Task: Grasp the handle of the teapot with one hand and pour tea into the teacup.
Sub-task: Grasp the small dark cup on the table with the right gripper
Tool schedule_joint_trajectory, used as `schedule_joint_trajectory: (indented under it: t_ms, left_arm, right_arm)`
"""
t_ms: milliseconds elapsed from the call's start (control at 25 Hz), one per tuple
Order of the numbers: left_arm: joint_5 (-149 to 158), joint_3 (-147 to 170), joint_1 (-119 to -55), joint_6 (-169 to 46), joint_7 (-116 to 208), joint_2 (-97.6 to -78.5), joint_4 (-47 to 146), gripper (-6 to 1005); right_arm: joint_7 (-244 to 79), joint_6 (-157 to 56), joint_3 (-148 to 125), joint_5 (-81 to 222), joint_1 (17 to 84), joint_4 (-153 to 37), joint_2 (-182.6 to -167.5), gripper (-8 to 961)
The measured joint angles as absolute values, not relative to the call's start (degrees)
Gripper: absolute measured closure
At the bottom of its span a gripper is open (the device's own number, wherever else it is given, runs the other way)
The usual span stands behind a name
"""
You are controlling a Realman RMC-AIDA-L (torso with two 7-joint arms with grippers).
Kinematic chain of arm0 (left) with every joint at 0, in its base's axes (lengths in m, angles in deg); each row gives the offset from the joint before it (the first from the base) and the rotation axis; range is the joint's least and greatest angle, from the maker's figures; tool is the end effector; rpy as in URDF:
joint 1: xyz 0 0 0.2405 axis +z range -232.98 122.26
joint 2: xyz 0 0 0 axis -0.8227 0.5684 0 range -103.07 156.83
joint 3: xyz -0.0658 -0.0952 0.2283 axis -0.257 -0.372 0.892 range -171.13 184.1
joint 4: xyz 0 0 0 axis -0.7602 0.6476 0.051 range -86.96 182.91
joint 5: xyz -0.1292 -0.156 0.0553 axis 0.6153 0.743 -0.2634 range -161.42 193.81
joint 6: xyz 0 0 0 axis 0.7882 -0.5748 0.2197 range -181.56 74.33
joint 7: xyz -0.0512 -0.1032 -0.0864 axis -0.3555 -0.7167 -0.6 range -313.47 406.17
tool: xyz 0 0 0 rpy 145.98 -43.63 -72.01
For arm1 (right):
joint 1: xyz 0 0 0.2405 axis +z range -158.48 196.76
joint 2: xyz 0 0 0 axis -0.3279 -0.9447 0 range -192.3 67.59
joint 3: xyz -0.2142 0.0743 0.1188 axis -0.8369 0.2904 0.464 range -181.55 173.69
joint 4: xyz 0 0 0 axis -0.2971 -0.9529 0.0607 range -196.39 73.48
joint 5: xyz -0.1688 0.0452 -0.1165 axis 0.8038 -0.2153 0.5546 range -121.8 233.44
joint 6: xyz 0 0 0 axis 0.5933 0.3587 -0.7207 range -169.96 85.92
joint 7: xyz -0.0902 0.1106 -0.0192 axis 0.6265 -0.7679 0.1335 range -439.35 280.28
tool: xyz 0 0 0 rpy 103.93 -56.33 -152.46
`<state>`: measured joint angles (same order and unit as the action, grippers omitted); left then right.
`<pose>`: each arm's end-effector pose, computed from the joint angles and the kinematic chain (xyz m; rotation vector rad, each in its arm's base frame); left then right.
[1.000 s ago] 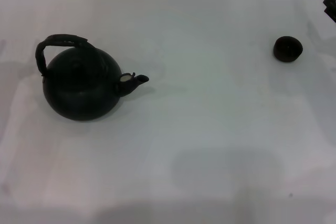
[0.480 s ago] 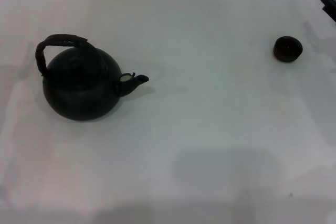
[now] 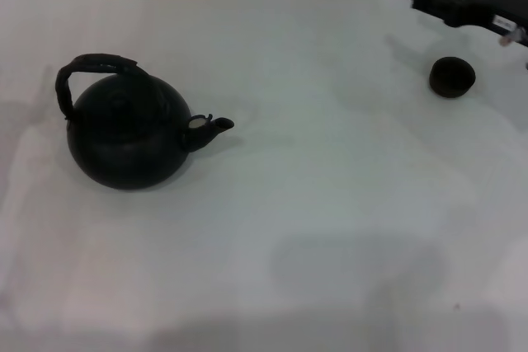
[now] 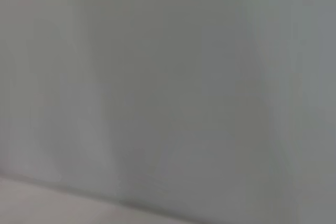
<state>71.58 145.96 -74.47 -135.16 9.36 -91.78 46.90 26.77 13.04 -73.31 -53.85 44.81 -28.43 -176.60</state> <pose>-0.3678 0.2744 0.0219 -1.4465 -0.7861 -1.0014 0.2856 0.3808 0.0105 -2.2169 0.7484 0.7024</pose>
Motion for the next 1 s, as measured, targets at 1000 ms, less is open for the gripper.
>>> schedule_joint_trajectory:
  t_ms: [1000]
  left_arm:
    - [72.9, 146.0, -74.2, -135.5, 9.3, -91.79, 47.0, 111]
  right_arm:
    - [-20.5, 22.7, -73.2, 14.8, 59.2, -8.3, -177.54, 151]
